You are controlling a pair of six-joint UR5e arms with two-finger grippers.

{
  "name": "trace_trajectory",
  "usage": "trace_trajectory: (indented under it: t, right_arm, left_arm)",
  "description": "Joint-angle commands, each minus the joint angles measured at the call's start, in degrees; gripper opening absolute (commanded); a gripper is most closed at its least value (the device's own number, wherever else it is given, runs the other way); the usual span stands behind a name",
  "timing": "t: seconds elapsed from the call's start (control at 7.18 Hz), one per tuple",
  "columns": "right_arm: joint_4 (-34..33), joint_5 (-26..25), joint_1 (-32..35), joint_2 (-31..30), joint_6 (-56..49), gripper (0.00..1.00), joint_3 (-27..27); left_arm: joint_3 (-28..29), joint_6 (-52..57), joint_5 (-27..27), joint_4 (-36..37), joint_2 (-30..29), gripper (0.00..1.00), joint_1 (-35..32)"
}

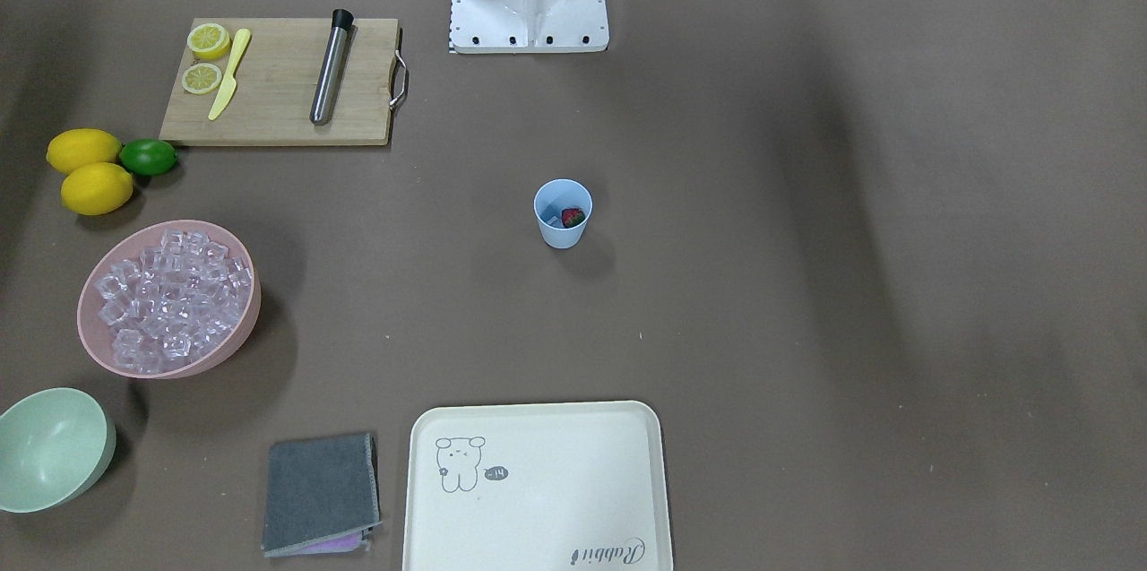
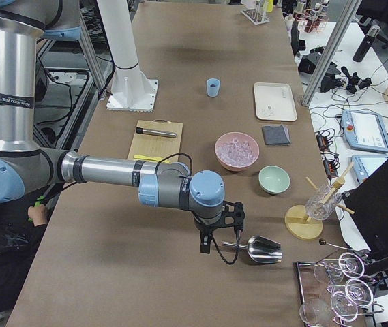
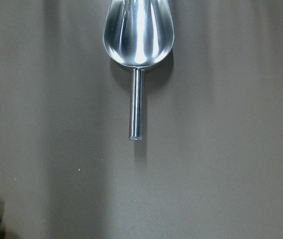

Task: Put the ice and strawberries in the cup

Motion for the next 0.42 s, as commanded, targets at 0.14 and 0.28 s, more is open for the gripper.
trace_trajectory:
  t: [0.14, 0.28]
  right_arm:
    - [0.0, -0.4, 0.0, -0.4, 0.0, 1.00, 0.0]
    - [0.1, -0.4, 0.0, -0.6, -0.2, 1.00, 0.0]
  left_arm:
    - [0.0, 0.0, 0.0, -0.2, -0.2, 0.98, -0.1]
    - [-0.2, 0.0, 0.0, -0.2, -0.2, 0.98, -0.1]
